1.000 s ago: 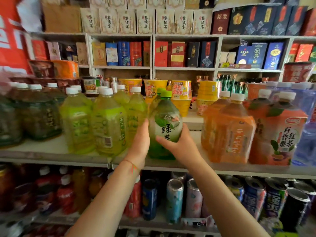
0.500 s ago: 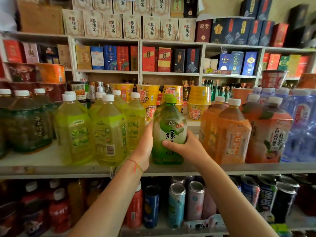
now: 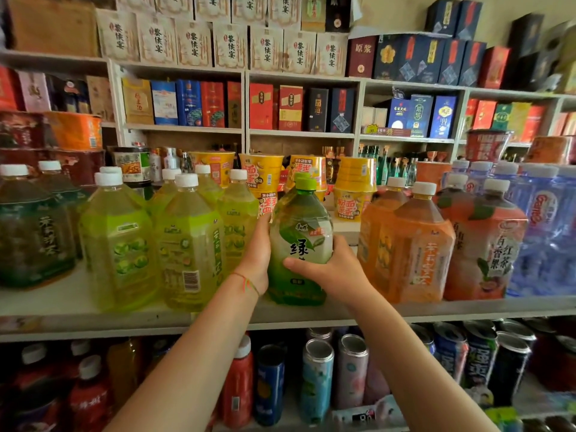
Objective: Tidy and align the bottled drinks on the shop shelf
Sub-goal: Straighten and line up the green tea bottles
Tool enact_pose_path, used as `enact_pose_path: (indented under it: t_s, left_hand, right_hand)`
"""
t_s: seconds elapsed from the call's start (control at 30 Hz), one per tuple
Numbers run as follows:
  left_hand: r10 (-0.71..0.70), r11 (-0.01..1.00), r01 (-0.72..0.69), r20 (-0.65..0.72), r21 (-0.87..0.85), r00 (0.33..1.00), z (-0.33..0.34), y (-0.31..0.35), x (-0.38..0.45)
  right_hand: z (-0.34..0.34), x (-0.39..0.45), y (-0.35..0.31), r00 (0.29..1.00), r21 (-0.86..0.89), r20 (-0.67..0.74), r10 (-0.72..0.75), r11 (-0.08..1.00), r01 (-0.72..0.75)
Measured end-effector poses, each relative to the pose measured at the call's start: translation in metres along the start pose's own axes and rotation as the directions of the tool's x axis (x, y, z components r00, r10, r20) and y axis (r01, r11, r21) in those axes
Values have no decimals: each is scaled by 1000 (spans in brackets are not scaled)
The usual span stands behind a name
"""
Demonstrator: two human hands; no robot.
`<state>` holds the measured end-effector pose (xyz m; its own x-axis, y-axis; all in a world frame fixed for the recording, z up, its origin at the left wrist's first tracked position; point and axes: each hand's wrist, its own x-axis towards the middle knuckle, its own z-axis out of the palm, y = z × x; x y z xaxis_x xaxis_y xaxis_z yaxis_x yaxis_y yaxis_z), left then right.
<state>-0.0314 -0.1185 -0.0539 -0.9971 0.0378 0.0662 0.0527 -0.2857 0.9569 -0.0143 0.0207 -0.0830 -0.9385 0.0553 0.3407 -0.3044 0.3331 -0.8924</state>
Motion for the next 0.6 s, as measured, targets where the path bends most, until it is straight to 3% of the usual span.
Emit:
enact_pose_path:
  t_s: [0.23,0.6]
  left_hand:
    - [33,999,-38,118,38,993,9,-9,-3]
    - [-24,998,29,94,-56,995,24,-9,4]
  right_hand:
    - [-14,4,6,1000,-15,9,-5,1000,6]
    - [-20,10,8,988,111,144,-48,993,32]
